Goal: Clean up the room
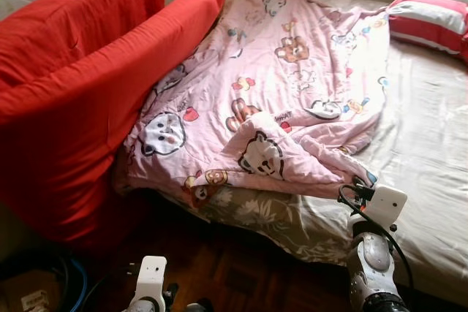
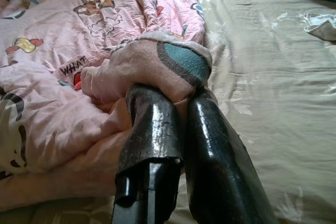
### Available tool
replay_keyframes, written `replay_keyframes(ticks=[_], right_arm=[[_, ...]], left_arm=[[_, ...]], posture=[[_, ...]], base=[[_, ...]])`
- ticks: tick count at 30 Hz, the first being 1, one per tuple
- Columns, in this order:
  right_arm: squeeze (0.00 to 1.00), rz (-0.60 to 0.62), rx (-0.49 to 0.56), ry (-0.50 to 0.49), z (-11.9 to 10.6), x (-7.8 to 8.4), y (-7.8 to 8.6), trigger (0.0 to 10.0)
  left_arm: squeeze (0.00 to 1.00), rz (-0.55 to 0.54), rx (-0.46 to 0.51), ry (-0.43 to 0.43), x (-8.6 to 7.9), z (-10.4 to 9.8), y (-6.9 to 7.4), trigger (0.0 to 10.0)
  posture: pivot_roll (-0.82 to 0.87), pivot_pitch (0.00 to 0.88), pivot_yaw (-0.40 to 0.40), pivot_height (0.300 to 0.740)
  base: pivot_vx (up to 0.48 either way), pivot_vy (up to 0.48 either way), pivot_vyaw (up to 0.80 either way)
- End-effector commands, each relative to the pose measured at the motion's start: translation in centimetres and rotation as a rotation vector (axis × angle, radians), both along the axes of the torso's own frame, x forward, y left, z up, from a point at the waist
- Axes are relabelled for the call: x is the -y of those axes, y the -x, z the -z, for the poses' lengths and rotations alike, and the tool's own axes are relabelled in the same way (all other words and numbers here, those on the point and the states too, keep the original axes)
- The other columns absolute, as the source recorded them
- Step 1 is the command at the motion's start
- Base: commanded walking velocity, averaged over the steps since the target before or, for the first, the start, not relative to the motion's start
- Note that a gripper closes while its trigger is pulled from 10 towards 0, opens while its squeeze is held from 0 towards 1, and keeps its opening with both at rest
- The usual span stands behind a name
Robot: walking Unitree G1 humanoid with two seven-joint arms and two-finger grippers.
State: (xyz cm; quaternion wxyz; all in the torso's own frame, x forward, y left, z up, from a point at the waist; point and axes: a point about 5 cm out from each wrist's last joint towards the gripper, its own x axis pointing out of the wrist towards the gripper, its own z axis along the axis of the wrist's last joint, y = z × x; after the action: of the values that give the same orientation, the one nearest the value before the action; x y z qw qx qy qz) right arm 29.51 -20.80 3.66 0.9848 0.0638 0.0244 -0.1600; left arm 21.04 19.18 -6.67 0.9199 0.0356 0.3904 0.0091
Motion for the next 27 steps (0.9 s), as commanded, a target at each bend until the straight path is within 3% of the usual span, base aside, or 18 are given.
replay_keyframes(ticks=[1, 15, 17, 18, 19, 22, 23, 27], right_arm=[[0.00, 0.000, -0.002, 0.005, 0.2, 0.0, 0.3, 10.0], [0.00, -0.007, -0.046, -0.021, 1.1, -0.3, 0.8, 10.0], [0.00, -0.001, -0.188, -0.078, 3.5, -0.6, 2.2, 10.0], [0.00, -0.001, -0.188, -0.078, 3.5, -0.6, 2.2, 10.0], [0.00, 0.012, -0.313, -0.113, 5.4, -0.8, 3.6, 10.0], [0.00, 0.049, -0.482, -0.143, 7.8, -0.9, 5.9, 10.0], [0.00, 0.071, -0.616, -0.176, 9.6, -1.0, 8.1, 10.0], [0.00, 0.008, -0.753, -0.198, 11.4, -1.7, 10.5, 10.0]], left_arm=[[0.00, 0.013, -0.045, -0.013, -0.2, 0.6, 1.0, 10.0], [0.00, 0.003, -0.047, -0.004, -0.1, 0.7, 1.1, 10.0], [0.00, 0.003, -0.049, -0.005, -0.1, 0.7, 1.1, 10.0], [0.00, 0.003, -0.049, -0.005, -0.1, 0.7, 1.1, 10.0], [0.00, 0.005, -0.050, -0.005, -0.1, 0.7, 1.1, 10.0], [0.00, 0.008, -0.051, -0.005, -0.1, 0.7, 1.1, 10.0], [0.00, 0.008, -0.052, -0.005, -0.1, 0.7, 1.1, 10.0], [0.00, 0.010, -0.053, -0.006, -0.1, 0.7, 1.1, 10.0]], posture=[[-0.04, 0.155, 0.043, 0.740], [-0.05, 0.152, 0.042, 0.740], [-0.05, 0.150, 0.038, 0.740], [-0.05, 0.150, 0.038, 0.740], [-0.05, 0.150, 0.038, 0.740], [-0.05, 0.149, 0.037, 0.740], [-0.05, 0.148, 0.036, 0.740], [-0.06, 0.149, 0.038, 0.740]], base=[[0.000, -0.274, 0.00], [0.000, -0.241, 0.00], [0.000, 0.000, 0.00], [0.000, 0.000, 0.00], [0.000, 0.000, 0.00], [0.000, 0.000, 0.00], [0.000, 0.000, 0.00], [0.000, 0.000, 0.00]])
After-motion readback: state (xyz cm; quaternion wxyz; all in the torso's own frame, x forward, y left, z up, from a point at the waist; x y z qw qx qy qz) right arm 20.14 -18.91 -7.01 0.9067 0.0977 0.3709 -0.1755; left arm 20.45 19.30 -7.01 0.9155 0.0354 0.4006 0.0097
